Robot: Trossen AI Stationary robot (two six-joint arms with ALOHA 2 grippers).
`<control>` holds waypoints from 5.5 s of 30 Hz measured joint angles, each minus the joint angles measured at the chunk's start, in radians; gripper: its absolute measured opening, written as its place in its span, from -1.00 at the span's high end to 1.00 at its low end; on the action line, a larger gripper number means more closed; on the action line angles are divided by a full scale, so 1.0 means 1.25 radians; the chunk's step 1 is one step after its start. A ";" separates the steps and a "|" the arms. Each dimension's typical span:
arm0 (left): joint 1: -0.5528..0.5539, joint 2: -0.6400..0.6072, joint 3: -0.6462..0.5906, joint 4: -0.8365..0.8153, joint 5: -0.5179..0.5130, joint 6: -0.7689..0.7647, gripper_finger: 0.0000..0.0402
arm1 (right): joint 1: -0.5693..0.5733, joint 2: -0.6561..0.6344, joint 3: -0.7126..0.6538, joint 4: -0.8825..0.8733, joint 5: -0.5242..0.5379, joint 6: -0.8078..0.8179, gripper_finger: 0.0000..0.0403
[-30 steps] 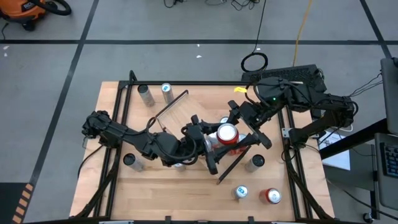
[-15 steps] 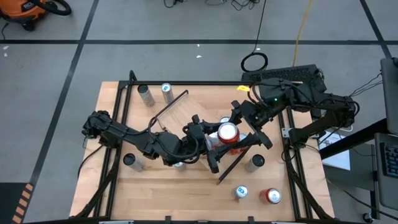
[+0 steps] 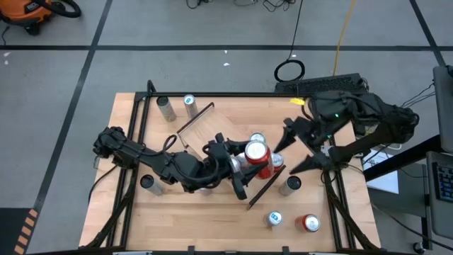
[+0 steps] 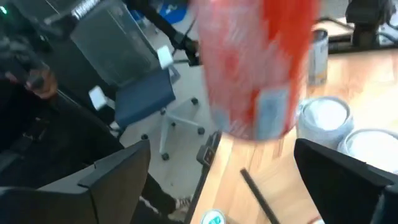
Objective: Place canned beverage on shelf
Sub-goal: Put the top red soda can on the shelf aligned with the other red soda can
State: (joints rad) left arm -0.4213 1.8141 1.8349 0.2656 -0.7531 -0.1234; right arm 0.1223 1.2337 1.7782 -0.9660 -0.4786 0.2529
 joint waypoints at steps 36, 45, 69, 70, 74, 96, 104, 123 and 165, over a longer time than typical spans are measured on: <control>0.043 0.026 0.001 0.059 -0.036 -0.036 -0.43 | 0.087 0.083 -0.002 0.099 0.374 0.058 -0.67; 0.039 0.026 0.001 0.043 -0.037 -0.043 -0.48 | 0.087 0.080 -0.002 0.098 0.358 0.041 -0.37; -0.042 0.005 0.003 0.022 -0.092 -0.017 -0.96 | 0.087 0.020 -0.002 0.247 0.305 0.025 -0.38; -0.043 0.005 0.003 0.019 -0.093 -0.020 -0.96 | 0.087 0.020 -0.002 0.272 0.315 0.022 -0.38; -0.044 0.005 0.003 -0.003 -0.095 -0.022 -0.96 | 0.087 0.029 -0.002 0.341 0.325 0.011 -0.38; 0.003 0.006 0.002 -0.058 -0.046 -0.024 -0.96 | 0.087 0.073 -0.002 0.354 0.345 0.019 -0.38; 0.034 0.007 0.001 -0.063 0.026 -0.063 -0.81 | 0.087 0.085 -0.001 0.357 0.345 0.021 -0.38; 0.032 0.007 0.001 -0.096 0.025 -0.059 -0.47 | 0.087 0.089 -0.001 0.350 0.361 0.020 -0.39; 0.018 0.027 0.001 -0.096 0.009 0.192 -0.46 | 0.048 0.133 0.401 -0.076 0.298 -0.041 -0.94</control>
State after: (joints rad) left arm -0.3983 1.8474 1.8362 0.1461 -0.7416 0.1160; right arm 0.1818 1.3994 2.2800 -1.0611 -0.1059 0.2019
